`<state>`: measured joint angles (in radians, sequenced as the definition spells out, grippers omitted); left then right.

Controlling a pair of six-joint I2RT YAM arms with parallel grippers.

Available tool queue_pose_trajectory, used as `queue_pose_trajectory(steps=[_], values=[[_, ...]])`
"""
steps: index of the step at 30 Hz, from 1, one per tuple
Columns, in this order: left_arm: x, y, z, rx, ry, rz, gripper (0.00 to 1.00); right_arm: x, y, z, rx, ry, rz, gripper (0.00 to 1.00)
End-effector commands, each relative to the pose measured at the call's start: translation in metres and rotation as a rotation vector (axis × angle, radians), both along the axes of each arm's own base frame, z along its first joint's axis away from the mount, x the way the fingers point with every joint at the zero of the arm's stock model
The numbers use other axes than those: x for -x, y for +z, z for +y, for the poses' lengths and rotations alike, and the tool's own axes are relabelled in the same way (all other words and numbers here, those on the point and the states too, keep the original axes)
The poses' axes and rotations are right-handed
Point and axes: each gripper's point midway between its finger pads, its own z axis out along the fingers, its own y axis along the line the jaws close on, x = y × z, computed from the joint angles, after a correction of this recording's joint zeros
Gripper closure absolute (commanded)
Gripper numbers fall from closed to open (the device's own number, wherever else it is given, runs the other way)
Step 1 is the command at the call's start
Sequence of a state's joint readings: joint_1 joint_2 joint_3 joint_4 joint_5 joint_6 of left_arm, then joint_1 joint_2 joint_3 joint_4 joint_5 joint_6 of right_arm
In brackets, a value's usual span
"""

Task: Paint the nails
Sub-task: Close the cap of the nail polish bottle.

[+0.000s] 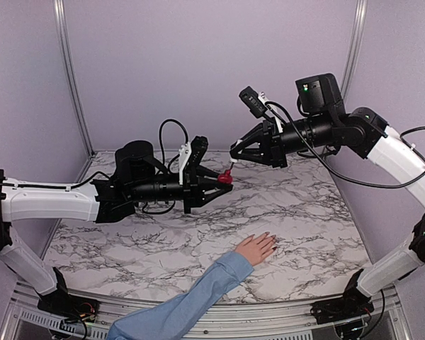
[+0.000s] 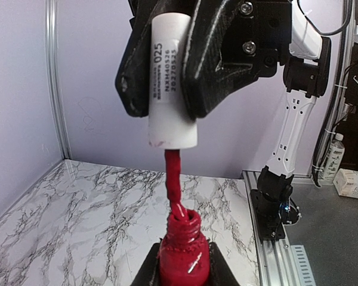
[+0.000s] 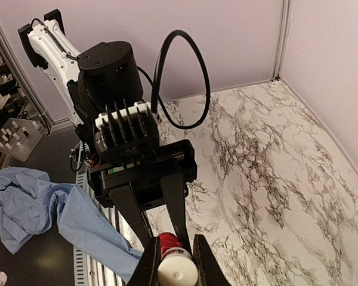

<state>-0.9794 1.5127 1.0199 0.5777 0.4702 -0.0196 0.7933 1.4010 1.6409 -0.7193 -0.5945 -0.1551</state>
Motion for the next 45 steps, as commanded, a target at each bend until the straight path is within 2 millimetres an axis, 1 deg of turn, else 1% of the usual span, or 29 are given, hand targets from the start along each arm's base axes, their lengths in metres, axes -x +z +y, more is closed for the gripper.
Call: queue_pose_trajectory(steps=[1,9,16,22,32,39,45], values=[[0.002,0.014,-0.007,0.046,-0.010,-0.020,1.00,0.007,0.010,-0.001,-0.015,0.009,-0.033,1.00],[0.002,0.014,-0.009,0.046,-0.005,-0.017,1.00,0.010,0.008,0.000,-0.006,0.015,-0.036,1.00],[0.002,0.013,-0.006,0.046,0.005,-0.015,1.00,0.008,-0.002,-0.005,0.030,-0.011,-0.039,1.00],[0.001,0.014,-0.004,0.046,0.015,-0.016,1.00,0.010,-0.004,-0.008,0.038,-0.013,-0.043,1.00],[0.007,0.015,-0.012,0.050,-0.039,-0.005,1.00,0.010,-0.005,-0.003,0.043,-0.010,-0.048,1.00],[0.006,0.016,-0.015,0.050,-0.045,-0.007,1.00,0.008,-0.008,-0.002,0.051,-0.016,-0.048,1.00],[0.003,0.019,-0.015,0.055,-0.028,-0.015,1.00,0.012,-0.017,-0.001,0.072,-0.007,-0.042,1.00]])
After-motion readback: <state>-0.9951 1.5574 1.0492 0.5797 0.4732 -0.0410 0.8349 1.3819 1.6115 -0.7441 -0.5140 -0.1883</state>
